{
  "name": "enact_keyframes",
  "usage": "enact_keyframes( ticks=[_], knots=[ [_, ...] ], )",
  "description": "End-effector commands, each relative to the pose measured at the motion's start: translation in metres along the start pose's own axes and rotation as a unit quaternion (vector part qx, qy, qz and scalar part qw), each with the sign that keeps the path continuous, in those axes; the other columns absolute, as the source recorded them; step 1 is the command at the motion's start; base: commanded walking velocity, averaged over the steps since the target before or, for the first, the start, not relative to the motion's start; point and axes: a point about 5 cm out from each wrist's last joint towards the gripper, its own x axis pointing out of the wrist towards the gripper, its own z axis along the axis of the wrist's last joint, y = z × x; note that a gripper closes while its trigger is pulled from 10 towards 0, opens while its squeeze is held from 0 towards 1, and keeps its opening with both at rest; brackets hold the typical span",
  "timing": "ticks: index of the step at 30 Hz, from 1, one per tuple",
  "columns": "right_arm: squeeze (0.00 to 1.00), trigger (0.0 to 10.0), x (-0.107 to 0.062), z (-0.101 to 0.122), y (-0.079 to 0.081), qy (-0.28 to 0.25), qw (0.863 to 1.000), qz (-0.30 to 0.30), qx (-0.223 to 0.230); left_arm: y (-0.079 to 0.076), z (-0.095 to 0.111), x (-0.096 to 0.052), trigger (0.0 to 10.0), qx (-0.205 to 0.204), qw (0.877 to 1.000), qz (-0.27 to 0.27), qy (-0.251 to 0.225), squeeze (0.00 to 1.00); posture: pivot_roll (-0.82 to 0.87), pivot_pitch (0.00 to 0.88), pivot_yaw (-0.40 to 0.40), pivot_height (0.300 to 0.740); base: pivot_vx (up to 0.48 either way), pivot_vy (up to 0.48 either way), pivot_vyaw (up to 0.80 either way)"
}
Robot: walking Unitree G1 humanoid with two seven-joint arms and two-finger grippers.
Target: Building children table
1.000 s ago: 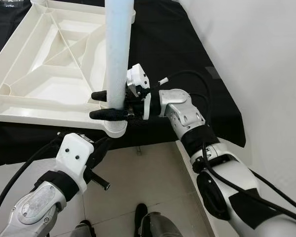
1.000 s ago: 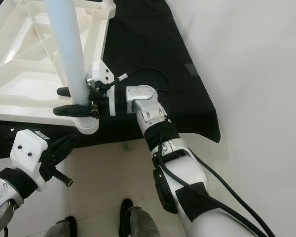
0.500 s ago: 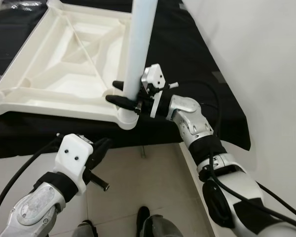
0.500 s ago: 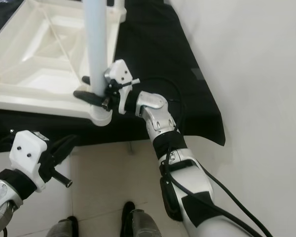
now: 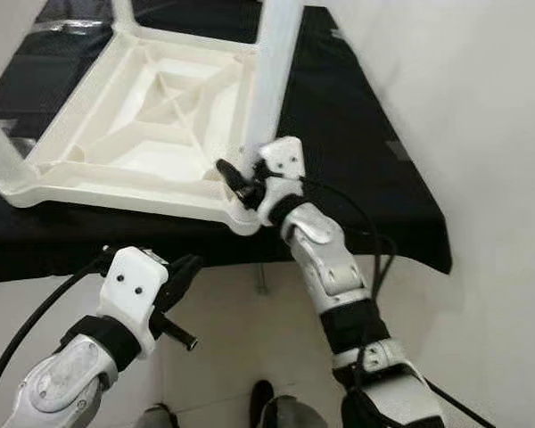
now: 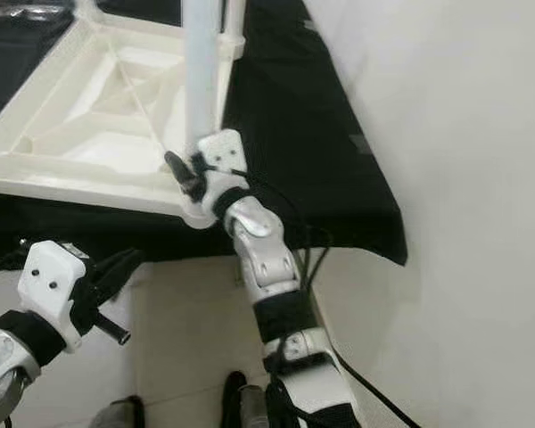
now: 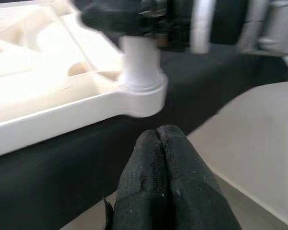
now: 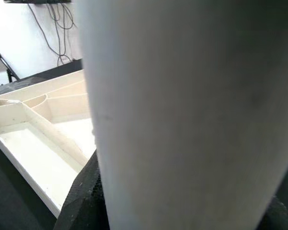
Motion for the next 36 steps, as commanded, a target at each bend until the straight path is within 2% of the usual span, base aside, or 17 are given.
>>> enact_keyframes(
  ticks=[1,2,3,8,9,12,13,14,17,19,23,26,27,28,29,30,36],
  knots=[
    [0.00,10.0,-0.004,-0.041,0.011,0.105,0.994,-0.006,0.022,-0.002,-0.001,-0.002,10.0,0.000,1.000,-0.006,0.005,0.00,0.16,0.316,-0.166,0.740,0.000,0.000,0.00],
    [0.00,10.0,-0.002,-0.038,0.012,0.102,0.994,-0.005,0.023,-0.002,-0.001,-0.002,10.0,0.000,1.000,-0.005,0.005,0.00,0.16,0.316,-0.167,0.740,0.000,0.000,0.00],
    [1.00,10.0,-0.002,-0.029,0.015,0.097,0.995,0.011,0.029,-0.002,-0.001,-0.001,10.0,0.000,1.000,-0.005,0.004,0.00,0.16,0.314,-0.169,0.740,0.000,0.000,0.00],
    [1.00,10.0,0.005,-0.015,0.007,0.075,0.996,0.030,0.035,-0.002,0.000,0.000,10.0,-0.001,1.000,-0.004,0.002,0.00,0.16,0.312,-0.174,0.740,0.000,0.000,0.00],
    [0.85,10.0,0.007,-0.009,0.005,0.061,0.995,0.059,0.043,-0.002,0.000,0.001,10.0,-0.001,1.000,-0.003,0.001,0.00,0.16,0.311,-0.176,0.740,0.000,0.000,0.00],
    [0.85,10.0,0.010,-0.006,0.004,0.051,0.994,0.080,0.048,-0.002,0.000,0.001,10.0,-0.001,1.000,-0.003,0.001,0.00,0.16,0.311,-0.176,0.740,0.000,0.000,0.00],
    [0.00,10.0,0.011,-0.002,0.005,0.043,0.991,0.119,0.035,-0.002,0.000,0.001,10.0,-0.001,1.000,-0.002,0.000,0.00,0.16,0.311,-0.176,0.740,0.000,0.000,0.00],
    [0.00,10.0,0.012,0.003,0.005,0.034,0.984,0.172,0.021,-0.003,0.000,0.002,10.0,-0.002,1.000,-0.003,-0.001,0.00,0.15,0.310,-0.179,0.740,0.000,0.000,0.00],
    [0.00,10.0,0.011,0.007,0.004,0.027,0.975,0.221,-0.005,-0.004,0.000,0.002,10.0,-0.003,1.000,-0.004,-0.002,0.00,0.15,0.310,-0.179,0.740,0.000,0.000,0.00],
    [0.00,10.0,0.010,0.012,0.003,0.026,0.958,0.284,-0.023,-0.005,0.000,0.003,10.0,-0.004,1.000,-0.005,-0.003,0.00,0.16,0.311,-0.181,0.740,0.000,0.000,0.00],
    [0.00,10.0,0.010,0.015,0.002,0.034,0.941,0.332,-0.062,-0.005,0.001,0.002,10.0,-0.004,1.000,-0.004,-0.003,0.00,0.17,0.311,-0.187,0.740,0.000,0.000,0.00],
    [0.00,10.0,0.011,0.017,0.001,0.036,0.937,0.340,-0.071,-0.005,0.001,0.002,10.0,-0.003,1.000,-0.003,-0.003,0.00,0.17,0.313,-0.188,0.740,0.000,0.000,0.00],
    [0.00,8.0,0.014,0.020,0.000,0.037,0.935,0.344,-0.077,-0.005,0.001,0.002,10.0,-0.002,1.000,-0.002,-0.003,0.00,0.17,0.313,-0.189,0.740,0.000,0.000,0.00],
    [0.00,8.0,0.014,0.020,0.000,0.037,0.935,0.344,-0.077,-0.005,0.001,0.002,10.0,-0.002,1.000,-0.002,-0.003,0.00,0.17,0.313,-0.189,0.740,0.000,0.000,0.00],
    [0.00,3.5,0.016,0.023,-0.001,0.036,0.935,0.344,-0.082,-0.004,0.001,0.001,10.0,-0.001,1.000,-0.001,-0.002,0.00,0.18,0.314,-0.188,0.740,0.000,0.000,0.00],
    [0.00,0.0,0.017,0.025,-0.003,0.036,0.933,0.349,-0.086,-0.004,0.002,0.001,10.0,0.000,1.000,-0.001,-0.001,0.00,0.18,0.314,-0.187,0.740,0.000,0.000,0.00],
    [0.00,0.0,0.016,0.025,-0.013,0.044,0.924,0.366,-0.103,-0.004,0.002,0.000,10.0,0.001,1.000,-0.001,0.000,0.00,0.17,0.316,-0.184,0.740,0.000,0.000,0.00]
  ],
)
